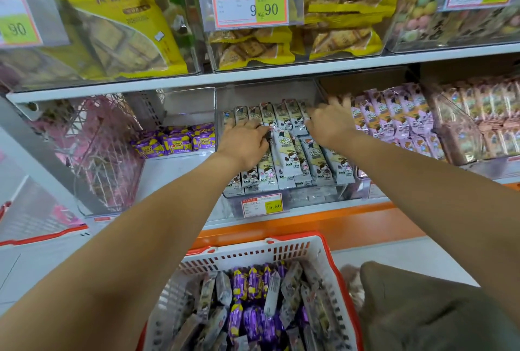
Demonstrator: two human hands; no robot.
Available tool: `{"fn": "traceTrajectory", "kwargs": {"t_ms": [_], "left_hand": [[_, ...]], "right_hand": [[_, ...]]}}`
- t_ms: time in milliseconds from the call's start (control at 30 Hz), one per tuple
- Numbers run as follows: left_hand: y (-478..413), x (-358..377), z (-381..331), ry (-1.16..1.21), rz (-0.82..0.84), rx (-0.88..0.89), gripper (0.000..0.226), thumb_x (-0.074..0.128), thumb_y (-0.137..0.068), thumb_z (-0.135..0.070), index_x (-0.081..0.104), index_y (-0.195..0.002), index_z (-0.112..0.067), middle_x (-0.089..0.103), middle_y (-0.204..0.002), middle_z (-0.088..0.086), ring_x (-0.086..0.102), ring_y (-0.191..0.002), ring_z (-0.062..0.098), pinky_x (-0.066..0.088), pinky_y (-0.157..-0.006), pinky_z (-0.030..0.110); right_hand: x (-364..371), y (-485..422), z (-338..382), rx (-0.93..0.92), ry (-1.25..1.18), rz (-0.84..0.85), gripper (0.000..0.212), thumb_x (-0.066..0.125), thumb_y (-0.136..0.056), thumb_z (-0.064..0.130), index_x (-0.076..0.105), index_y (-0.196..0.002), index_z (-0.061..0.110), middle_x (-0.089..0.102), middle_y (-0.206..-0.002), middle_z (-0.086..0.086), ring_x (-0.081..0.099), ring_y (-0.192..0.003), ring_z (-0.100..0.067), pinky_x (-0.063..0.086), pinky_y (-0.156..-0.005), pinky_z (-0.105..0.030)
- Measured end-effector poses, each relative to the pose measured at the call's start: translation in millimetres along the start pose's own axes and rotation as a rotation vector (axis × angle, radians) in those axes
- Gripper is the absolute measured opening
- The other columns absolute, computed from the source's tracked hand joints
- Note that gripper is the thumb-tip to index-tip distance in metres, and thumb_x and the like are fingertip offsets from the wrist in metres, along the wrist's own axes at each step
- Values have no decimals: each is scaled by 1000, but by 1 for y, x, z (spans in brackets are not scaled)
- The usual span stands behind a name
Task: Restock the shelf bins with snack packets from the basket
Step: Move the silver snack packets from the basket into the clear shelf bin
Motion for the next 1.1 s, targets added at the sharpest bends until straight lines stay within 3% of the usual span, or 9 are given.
{"fn": "traceTrajectory", "kwargs": {"t_ms": [133,300,400,500,567,667,833,967,1100], "left_hand": [[11,-7,-1,-31,-28,-15,47,31,-102,-33,39,-147,-20,29,-157,6,25,-145,25,8,-121,48],[40,-13,-1,-118,-99,-79,49,32,-101,-35,40,-145,-16,32,-154,13,22,-144,29,8,-120,47],[66,-10,3,-97,-171,-146,52,36,-100,-36,34,-146,-11,25,-156,17,20,-145,32,11,-120,47],[91,-5,5,54,-150,-236,62,39,-99,-32,19,-151,-5,16,-158,20,29,-139,39,25,-114,48],[105,-2,6,195,-111,-245,64,39,-101,-29,11,-153,-4,12,-160,18,38,-134,39,35,-105,46],[117,-4,11,399,-107,-252,64,42,-102,-27,11,-154,-8,17,-160,14,39,-135,34,37,-104,40],[125,-1,23,495,-110,-236,63,45,-101,-29,16,-155,-16,32,-156,9,39,-138,30,36,-110,40],[122,-2,31,514,-194,-223,53,43,-101,-27,30,-151,-16,43,-150,7,47,-131,29,40,-105,38],[106,-6,42,644,-213,-262,52,40,-103,-24,28,-152,-14,40,-152,7,45,-133,28,36,-108,35]], "right_hand": [[-9,16,0,-30,-174,-117,41,37,-101,35,51,-134,15,57,-128,-10,41,-124,-29,20,-105,-45],[-34,55,18,-216,-474,-200,48,40,-100,46,41,-141,21,54,-135,-5,54,-114,-25,32,-96,-37],[-40,77,32,-212,-542,-88,64,46,-92,60,33,-143,23,46,-140,-5,58,-107,-26,41,-81,-33],[-35,88,44,-152,-536,82,77,58,-86,61,30,-144,20,40,-144,-10,52,-120,-30,45,-90,-38],[-33,90,50,-137,-562,120,72,65,-87,47,33,-143,17,42,-141,-14,52,-118,-32,45,-91,-37],[-37,92,55,-59,-685,89,60,66,-87,29,40,-140,14,54,-130,-18,61,-95,-30,48,-75,-32],[-44,90,71,3,-807,-55,48,65,-87,18,48,-131,12,63,-115,-21,64,-71,-30,56,-67,-44],[-47,73,90,-14,-862,-103,40,67,-87,19,50,-122,13,64,-113,-23,65,-83,-35,54,-72,-49],[-42,49,111,-11,-878,-139,30,70,-87,23,57,-112,12,66,-105,-14,62,-95,-29,51,-78,-37]]}}
Point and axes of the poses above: each hand's wrist, its own y-axis away from the middle knuckle, its own x-axis out of the palm, z = x × y, the point moved 1 cm from there along -y, towards the middle knuckle
